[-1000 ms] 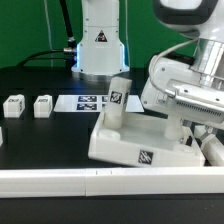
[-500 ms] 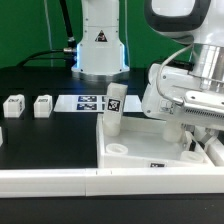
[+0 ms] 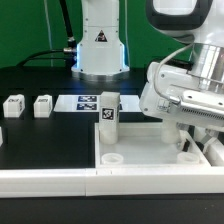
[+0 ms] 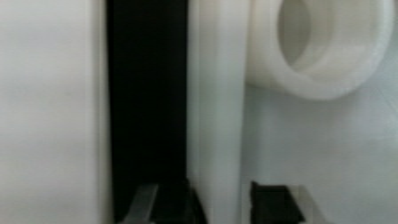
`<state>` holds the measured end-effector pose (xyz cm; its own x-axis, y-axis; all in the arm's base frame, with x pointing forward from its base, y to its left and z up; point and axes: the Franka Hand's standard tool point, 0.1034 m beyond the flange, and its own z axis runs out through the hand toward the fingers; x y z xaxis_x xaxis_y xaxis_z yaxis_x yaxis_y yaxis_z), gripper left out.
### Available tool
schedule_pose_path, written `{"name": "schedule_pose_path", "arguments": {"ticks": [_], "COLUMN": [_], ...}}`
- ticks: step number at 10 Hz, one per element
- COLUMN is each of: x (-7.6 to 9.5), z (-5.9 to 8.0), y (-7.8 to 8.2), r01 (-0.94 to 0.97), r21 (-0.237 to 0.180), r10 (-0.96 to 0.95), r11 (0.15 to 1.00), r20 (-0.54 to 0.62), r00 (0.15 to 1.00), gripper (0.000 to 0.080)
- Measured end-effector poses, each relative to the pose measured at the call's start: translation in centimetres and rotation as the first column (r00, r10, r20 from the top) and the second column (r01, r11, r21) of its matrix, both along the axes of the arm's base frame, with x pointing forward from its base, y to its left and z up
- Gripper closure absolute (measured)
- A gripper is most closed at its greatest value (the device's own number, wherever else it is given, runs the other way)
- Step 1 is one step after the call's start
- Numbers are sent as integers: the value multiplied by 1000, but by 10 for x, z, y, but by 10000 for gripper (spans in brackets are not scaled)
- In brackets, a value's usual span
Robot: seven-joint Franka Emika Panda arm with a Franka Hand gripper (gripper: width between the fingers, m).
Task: Assemble square table
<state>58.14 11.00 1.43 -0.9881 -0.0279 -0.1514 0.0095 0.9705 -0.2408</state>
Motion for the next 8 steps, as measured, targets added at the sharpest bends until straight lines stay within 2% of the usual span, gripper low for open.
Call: {"name": "schedule_pose_path", "arguments": {"ticks": [1, 2, 3, 4, 5, 8], "x": [1, 2, 3, 4, 4, 4], "z": [1, 3, 4, 4, 4, 4], "y": [-6, -12, -15, -17, -18, -18], "r01": [8, 16, 24, 27, 29, 30], "r21": [-9, -16, -19, -19, -19, -19], "r10": [-8, -16, -24, -27, -29, -30], "r11": [1000, 1000, 1000, 999, 999, 999], "r20": [0, 1, 4, 5, 5, 5], "r00": [1000, 1000, 1000, 1000, 1000, 1000], "gripper": [338, 338, 190, 190, 158, 150]}}
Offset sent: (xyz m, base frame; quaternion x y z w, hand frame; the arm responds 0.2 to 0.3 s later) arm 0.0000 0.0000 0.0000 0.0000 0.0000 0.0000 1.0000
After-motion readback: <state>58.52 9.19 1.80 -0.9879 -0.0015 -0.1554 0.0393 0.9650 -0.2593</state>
